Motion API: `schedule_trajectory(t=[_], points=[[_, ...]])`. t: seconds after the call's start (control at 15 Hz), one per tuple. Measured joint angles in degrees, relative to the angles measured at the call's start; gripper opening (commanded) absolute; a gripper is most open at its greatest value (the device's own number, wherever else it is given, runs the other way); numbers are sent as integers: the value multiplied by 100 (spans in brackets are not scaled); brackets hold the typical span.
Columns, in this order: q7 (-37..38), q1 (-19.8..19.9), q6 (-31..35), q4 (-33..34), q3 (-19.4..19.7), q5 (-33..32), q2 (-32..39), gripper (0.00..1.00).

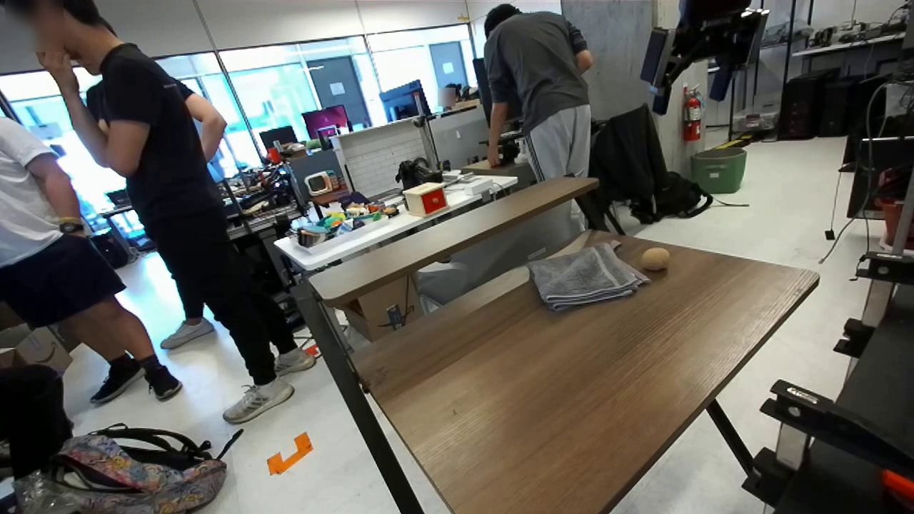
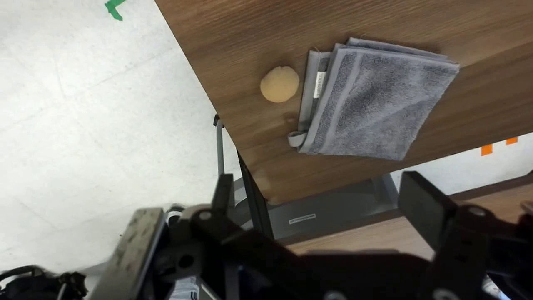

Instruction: Wipe the table with cloth

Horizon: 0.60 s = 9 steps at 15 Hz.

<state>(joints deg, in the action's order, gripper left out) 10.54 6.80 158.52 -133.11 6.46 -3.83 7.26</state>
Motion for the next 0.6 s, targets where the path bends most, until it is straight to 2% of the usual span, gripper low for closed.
schedule_trajectory(t=[0.4, 0.6], points=[[63, -20, -3, -2, 8, -39, -101, 100], [677, -61, -88, 366, 51, -140, 274, 100]])
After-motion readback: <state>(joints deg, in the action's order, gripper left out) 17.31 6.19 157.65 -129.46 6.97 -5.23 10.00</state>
